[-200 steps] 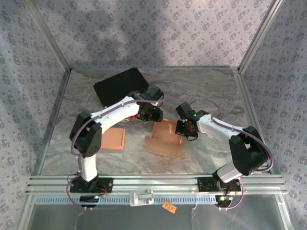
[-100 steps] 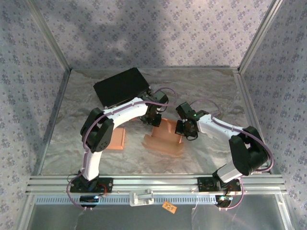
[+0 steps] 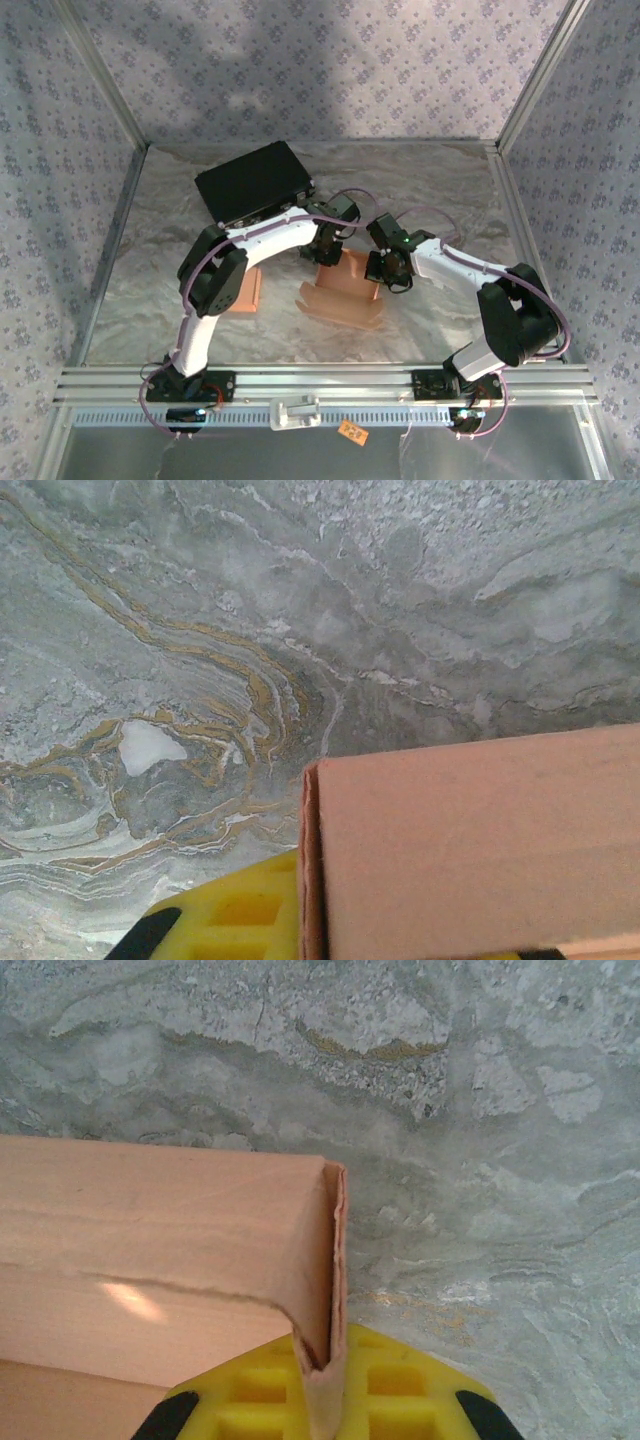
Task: Fold the paper box
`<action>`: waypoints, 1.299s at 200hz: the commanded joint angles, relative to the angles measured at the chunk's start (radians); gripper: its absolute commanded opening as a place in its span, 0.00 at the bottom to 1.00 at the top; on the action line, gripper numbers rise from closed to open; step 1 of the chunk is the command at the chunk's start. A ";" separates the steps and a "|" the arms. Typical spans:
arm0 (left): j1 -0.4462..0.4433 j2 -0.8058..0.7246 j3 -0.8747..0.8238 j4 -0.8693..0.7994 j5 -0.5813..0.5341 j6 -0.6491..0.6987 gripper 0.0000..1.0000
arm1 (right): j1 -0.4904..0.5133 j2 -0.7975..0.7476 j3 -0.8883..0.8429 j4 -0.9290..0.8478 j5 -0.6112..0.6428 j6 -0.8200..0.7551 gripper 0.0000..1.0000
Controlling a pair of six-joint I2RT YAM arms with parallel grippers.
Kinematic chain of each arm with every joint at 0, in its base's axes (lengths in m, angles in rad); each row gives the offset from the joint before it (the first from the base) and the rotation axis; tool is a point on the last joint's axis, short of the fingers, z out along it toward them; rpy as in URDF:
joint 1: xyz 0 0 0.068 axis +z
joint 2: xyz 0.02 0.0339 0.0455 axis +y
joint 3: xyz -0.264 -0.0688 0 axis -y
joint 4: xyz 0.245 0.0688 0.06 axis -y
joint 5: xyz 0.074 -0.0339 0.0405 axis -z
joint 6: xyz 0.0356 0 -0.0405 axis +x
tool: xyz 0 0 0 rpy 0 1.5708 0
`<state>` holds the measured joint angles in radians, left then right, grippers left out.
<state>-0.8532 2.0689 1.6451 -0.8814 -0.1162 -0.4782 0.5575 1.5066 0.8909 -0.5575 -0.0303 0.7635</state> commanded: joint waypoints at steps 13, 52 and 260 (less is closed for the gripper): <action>-0.028 0.028 0.045 -0.068 -0.086 0.019 0.07 | -0.001 -0.011 0.015 -0.036 0.021 0.014 0.00; -0.041 0.037 0.047 -0.098 -0.148 -0.022 0.00 | 0.005 -0.015 0.015 -0.039 0.028 0.018 0.00; -0.006 -0.190 0.146 -0.036 -0.053 -0.166 0.57 | -0.042 0.023 0.013 -0.121 -0.069 0.268 0.00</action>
<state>-0.8928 1.9732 1.7039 -0.9241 -0.1444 -0.5869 0.5407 1.5265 0.8909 -0.6132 -0.0578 0.8913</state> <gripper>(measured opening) 0.566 0.065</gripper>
